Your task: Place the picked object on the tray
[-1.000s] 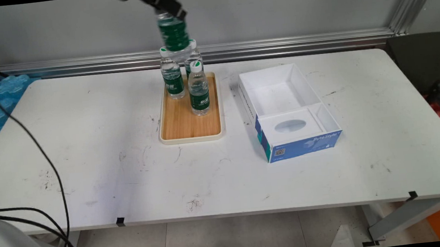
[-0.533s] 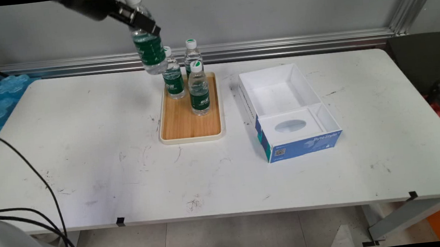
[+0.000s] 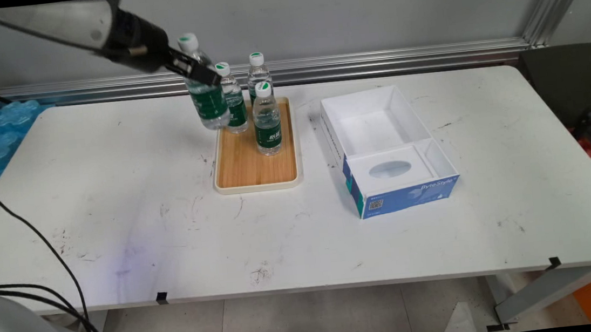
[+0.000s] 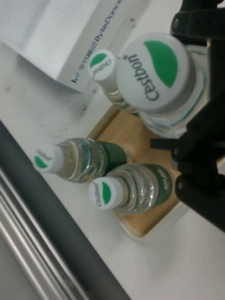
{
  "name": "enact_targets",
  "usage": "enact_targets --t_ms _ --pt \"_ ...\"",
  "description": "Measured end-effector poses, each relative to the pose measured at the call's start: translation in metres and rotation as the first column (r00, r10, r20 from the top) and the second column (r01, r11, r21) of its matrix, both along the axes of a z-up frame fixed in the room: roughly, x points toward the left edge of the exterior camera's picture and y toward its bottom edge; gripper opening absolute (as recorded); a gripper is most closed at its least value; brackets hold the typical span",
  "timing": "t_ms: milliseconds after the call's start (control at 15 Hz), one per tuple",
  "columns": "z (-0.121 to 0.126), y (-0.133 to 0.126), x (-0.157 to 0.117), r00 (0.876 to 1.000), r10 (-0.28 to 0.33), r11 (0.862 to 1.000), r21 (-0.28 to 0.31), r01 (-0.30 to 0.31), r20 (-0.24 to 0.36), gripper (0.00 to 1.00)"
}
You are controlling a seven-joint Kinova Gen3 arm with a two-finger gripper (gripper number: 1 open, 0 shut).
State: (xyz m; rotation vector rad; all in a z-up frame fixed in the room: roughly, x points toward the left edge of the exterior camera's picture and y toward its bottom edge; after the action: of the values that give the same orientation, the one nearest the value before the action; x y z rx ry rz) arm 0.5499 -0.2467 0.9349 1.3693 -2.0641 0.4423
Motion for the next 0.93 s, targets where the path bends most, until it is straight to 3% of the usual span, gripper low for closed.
enact_targets --t_ms 333,933 --pt "-0.047 -0.011 -0.004 0.997 -0.069 0.998 -0.009 0.070 0.015 0.00" --pt "-0.097 -0.022 -0.005 0.989 -0.146 0.989 -0.011 0.146 0.038 0.00"
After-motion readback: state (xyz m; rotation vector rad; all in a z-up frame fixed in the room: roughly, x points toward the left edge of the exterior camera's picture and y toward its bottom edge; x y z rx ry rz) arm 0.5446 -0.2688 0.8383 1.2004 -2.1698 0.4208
